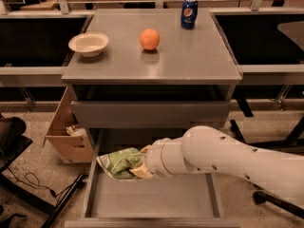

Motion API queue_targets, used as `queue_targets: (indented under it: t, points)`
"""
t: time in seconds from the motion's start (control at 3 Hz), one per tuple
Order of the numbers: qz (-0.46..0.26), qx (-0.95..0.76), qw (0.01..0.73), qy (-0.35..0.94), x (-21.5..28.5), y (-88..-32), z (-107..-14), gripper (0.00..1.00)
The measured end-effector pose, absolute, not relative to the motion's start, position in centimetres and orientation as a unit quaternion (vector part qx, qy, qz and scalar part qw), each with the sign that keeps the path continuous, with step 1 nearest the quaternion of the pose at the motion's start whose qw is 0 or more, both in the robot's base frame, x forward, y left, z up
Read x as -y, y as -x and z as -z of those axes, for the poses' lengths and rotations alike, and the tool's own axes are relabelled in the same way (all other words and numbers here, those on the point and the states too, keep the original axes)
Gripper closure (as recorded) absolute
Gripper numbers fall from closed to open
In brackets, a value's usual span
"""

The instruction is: Place green jalapeno chip bag into middle drawer

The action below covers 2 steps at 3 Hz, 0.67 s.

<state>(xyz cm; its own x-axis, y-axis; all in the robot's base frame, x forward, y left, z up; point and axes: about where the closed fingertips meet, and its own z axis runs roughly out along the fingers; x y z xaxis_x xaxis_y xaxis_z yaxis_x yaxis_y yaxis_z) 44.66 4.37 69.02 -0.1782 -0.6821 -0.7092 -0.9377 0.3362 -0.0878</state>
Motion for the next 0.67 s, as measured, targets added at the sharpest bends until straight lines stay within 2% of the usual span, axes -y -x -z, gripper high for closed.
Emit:
queue_targets:
  t: [0.67]
  points:
    - [-0.225, -0.777, 0.3, 0.506, -3.4, -47.7, -59.8, 1.0]
